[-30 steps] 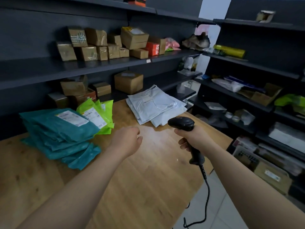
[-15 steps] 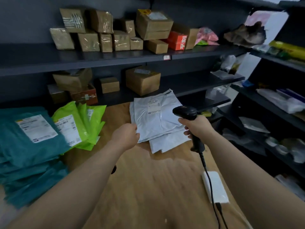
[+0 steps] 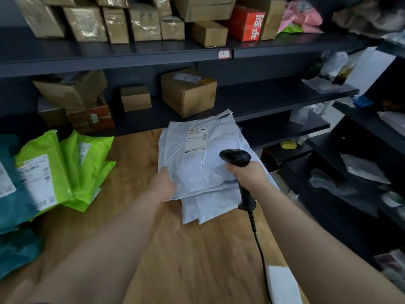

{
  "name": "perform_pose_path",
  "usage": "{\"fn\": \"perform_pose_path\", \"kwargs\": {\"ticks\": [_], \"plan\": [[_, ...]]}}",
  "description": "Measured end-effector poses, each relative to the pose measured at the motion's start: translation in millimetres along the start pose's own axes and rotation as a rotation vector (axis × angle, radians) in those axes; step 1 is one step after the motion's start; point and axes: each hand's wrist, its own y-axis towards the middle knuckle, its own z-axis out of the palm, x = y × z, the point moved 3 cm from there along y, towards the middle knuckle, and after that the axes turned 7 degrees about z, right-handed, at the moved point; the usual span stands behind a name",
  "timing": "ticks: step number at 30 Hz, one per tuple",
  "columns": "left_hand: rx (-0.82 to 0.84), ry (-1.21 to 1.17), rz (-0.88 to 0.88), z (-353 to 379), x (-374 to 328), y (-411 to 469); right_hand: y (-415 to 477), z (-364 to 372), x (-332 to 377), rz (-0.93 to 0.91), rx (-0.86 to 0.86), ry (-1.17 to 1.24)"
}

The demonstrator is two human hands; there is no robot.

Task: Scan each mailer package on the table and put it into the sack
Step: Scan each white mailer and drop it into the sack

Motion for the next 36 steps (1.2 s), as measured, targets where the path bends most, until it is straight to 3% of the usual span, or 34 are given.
{"fn": "perform_pose_path", "kwargs": {"ticks": [7, 11, 14, 20, 22, 25, 28, 32, 36], "plan": [[-0.131, -0.218, 0.002, -2, 10, -22, -6, -19, -19, 0.058, 0.063, 0.118], [-0.025, -0.046, 0.135, -2, 29, -72, -31, -26, -34, 0.070, 0.160, -0.082], [0.046, 0.070, 0.204, -6, 44, -118, -50, -22, -34, 0.035, 0.195, -0.103], [0.333, 0.190, 0.189, -7, 78, -184, -65, 22, -37, 0.031, 0.306, -0.109], [0.318, 0.156, 0.125, -12, 95, -184, -67, 39, -44, 0.042, 0.317, -0.135], [0.119, -0.102, 0.050, -21, 101, -169, -67, 57, -53, 0.071, 0.296, -0.140], [0.032, -0.414, -0.093, -25, 90, -151, -64, 69, -61, 0.086, 0.251, -0.118], [-0.091, -0.413, -0.224, -21, 88, -129, -70, 75, -65, 0.048, 0.230, -0.056], [-0.078, -0.681, -0.287, -8, 71, -116, -76, 69, -62, -0.007, 0.249, -0.097]]}}
